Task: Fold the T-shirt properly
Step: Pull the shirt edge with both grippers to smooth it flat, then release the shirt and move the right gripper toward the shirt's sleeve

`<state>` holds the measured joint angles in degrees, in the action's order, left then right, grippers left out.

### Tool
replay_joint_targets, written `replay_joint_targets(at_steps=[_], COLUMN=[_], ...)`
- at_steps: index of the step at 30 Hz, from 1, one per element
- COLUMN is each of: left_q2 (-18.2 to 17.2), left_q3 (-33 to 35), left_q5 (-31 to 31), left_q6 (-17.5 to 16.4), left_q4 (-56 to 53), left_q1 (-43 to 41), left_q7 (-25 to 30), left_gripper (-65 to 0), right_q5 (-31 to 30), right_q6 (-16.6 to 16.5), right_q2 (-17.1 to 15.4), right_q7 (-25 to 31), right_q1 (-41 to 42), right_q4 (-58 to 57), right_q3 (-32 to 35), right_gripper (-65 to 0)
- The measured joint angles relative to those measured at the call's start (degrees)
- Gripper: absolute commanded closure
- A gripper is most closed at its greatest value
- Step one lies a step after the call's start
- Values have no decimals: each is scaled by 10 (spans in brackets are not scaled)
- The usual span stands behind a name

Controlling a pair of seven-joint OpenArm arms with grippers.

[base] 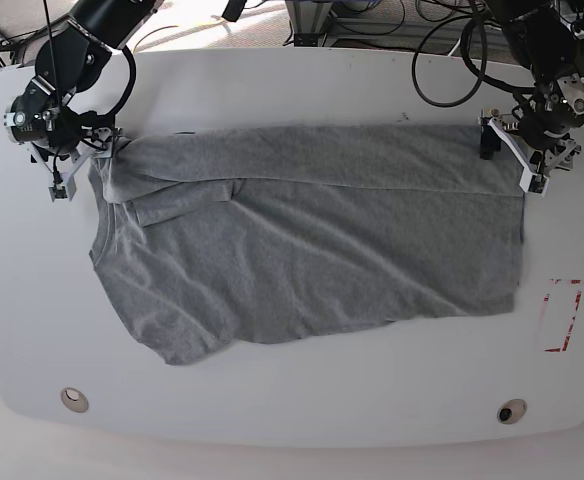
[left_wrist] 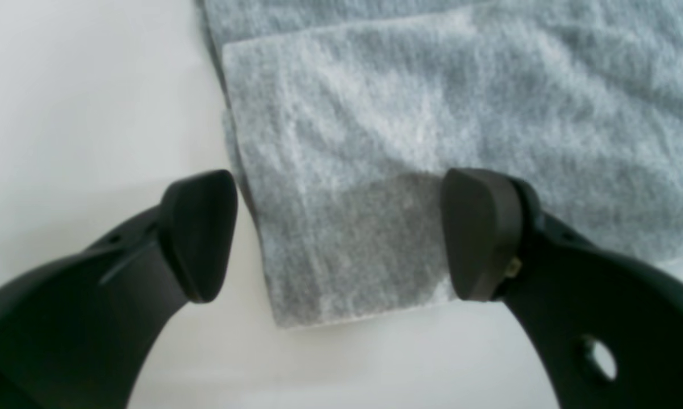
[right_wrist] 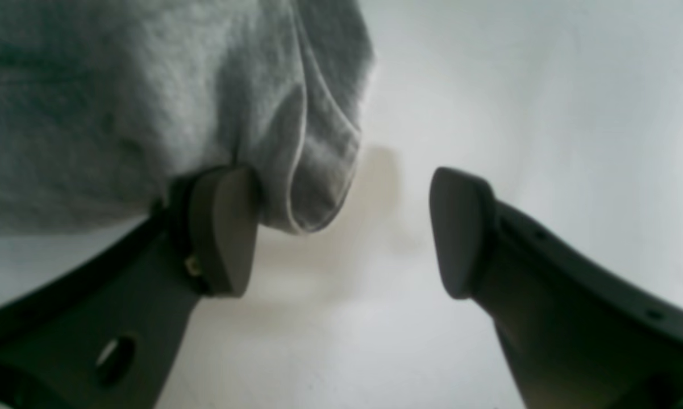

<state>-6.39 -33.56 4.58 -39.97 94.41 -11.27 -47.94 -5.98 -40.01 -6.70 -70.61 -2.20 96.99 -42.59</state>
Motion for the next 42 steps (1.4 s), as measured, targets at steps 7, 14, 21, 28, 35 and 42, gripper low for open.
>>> replay_joint_targets(at_steps=[7,14,21,28,35,42], left_q2=[-2,-16,-16,-27,-57,-83], left_q3=[0,1,0,2,7,3], left_q5=[-1,16,14,12,14,1], left_q6=[0,-2,-2,-6,-9,-1], left_q4=[-10,-49,-35,2,38,55], left_q1=[2,8,-2,-40,-98,-142], left_q7=[1,26,22,4,0,0], left_gripper=[-264,0,0,0,0,-103], right_q5=[-54,-63,-70,-78,-79,-64], right_q6=[1,1,-1,-1,-2,0], right_q2=[-24,-29,-42,-70,-73,-71], right_q7=[-1,22,27,24,-15,-14], right_q1=[6,21,14,-18,-85,-154], right_q4=[-59,-90,-94,-87,-20,57], right_q3=[-13,-12,-7,-8,-6,-7], right_gripper=[-438,-284,-55,-62,-62,-62])
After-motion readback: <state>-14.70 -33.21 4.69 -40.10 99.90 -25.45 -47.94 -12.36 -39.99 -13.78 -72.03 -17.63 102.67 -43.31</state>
